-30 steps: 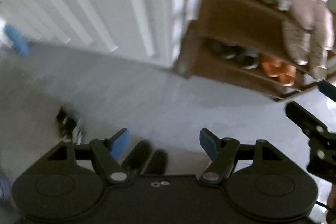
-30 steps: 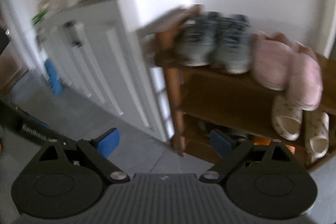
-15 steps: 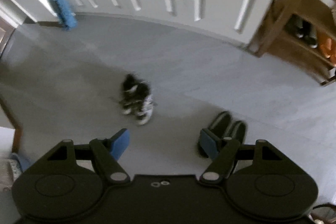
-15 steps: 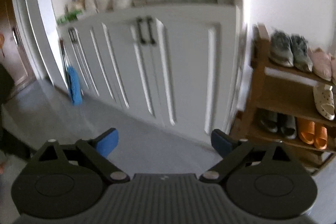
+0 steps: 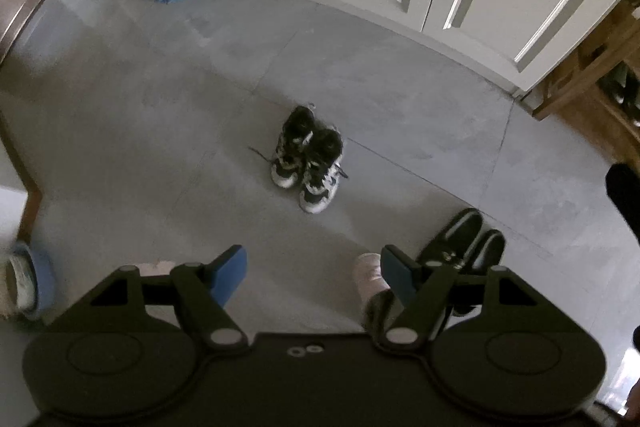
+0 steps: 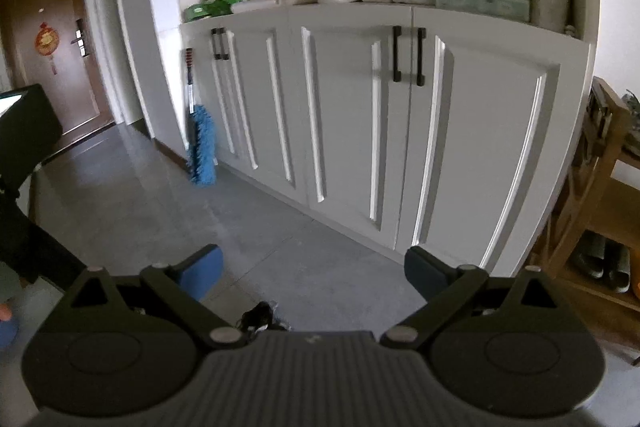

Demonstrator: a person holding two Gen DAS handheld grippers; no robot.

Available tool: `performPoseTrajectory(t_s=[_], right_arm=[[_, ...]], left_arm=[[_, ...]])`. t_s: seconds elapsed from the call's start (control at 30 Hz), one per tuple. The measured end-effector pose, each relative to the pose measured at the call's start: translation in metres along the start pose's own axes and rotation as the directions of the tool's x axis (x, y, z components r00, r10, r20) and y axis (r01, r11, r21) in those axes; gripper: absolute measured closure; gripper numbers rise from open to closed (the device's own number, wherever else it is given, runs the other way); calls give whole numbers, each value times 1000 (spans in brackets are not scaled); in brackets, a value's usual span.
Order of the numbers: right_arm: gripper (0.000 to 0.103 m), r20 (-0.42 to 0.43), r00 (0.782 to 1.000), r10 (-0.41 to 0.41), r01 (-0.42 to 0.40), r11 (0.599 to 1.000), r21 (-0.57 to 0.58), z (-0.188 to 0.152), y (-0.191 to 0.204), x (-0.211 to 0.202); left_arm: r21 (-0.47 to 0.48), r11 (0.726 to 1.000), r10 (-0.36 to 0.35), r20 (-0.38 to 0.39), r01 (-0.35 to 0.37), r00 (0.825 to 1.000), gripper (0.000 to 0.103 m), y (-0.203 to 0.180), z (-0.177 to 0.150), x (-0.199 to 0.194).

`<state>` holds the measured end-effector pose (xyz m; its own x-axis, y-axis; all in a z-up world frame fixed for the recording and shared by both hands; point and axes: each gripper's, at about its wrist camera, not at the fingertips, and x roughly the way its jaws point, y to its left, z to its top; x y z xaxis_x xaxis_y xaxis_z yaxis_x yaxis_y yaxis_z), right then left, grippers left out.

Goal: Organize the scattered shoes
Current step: 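Move both tools back toward the black-and-white sneakers on the floor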

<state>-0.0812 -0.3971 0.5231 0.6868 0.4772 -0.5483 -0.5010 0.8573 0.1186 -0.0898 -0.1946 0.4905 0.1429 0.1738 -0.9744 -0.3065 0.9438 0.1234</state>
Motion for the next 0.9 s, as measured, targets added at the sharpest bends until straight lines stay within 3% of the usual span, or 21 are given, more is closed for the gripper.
performPoseTrajectory(t_s=[0.17, 0.37, 0.43, 0.63, 0.8, 0.9], right_arm=[[4, -11, 999, -39, 38, 998, -40, 12, 5, 31], [4, -56, 997, -61, 57, 996, -76, 14, 20, 67], [4, -23, 999, -30, 26, 990, -136, 11, 36, 83], [4, -44, 995, 86, -96, 942, -321, 22, 70, 116], [4, -89, 981, 172, -193, 890, -414, 35, 82, 156], [4, -139, 965, 221, -260, 856, -446, 25, 80, 188]], left_arm=[[85, 996, -4, -11, 5, 1000, 29, 14, 42, 24], [106, 994, -32, -60, 38, 998, 29, 34, 60, 61], [110, 993, -38, -79, 47, 996, 29, 40, 63, 77], [102, 992, -71, -95, 80, 993, 29, 71, 74, 97], [17, 993, -117, -81, 119, 990, 29, 94, 89, 118], [-32, 990, -137, -86, 135, 987, 29, 101, 98, 135]])
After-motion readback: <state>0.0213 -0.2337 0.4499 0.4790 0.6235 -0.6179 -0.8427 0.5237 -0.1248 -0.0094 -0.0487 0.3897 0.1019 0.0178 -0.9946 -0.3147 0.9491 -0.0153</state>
